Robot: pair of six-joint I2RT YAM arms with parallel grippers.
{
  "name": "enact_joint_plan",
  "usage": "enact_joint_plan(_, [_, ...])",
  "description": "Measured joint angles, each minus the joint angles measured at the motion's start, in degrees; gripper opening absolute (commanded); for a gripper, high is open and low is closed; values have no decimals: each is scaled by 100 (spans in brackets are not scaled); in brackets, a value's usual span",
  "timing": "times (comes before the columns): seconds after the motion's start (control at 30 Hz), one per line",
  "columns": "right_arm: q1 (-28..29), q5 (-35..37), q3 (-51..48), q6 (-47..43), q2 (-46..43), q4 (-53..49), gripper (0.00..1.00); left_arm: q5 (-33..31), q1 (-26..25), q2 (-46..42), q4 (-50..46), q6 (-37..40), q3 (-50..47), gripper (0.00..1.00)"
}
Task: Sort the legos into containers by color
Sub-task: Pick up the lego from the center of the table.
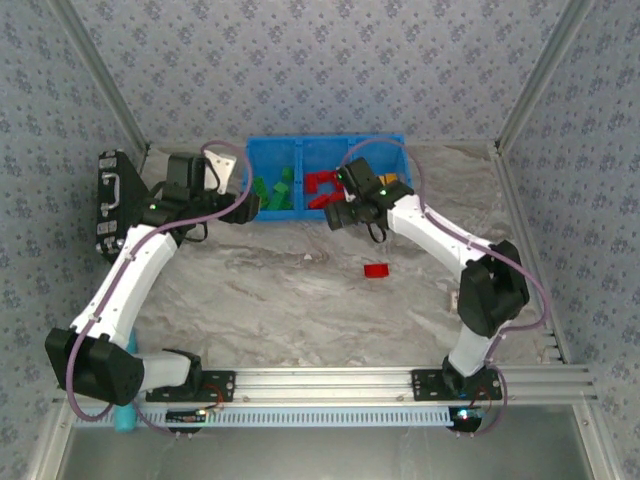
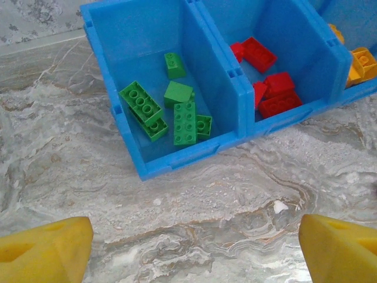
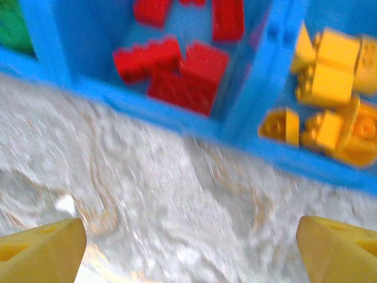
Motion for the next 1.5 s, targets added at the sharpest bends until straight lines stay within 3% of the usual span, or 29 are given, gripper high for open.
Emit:
enact_joint_plan(0.27, [33, 175, -1272, 966, -874, -616, 99, 107, -11, -184, 164, -2, -22, 91])
enact_joint_plan(0.47, [83, 144, -1860, 1696, -918, -678, 99, 162, -15, -315, 205, 0, -129, 91])
enact_joint_plan(0.73, [98, 59, -1952, 2022, -660, -551, 99, 160, -48, -636, 249, 4, -404, 92])
enact_joint_plan(1.13, [-48, -264, -1731, 2079, 435, -299, 99, -33, -48, -1440, 33, 361, -446, 94])
enact_joint_plan(1.2, [-50, -264, -1722, 2079, 455, -299, 97, -59, -48, -1515, -9, 398, -461, 94])
enact_joint_plan(1.5, [-59, -306, -1738, 2124, 485, -291, 64, -260, -48, -1593, -83, 455, -625, 95])
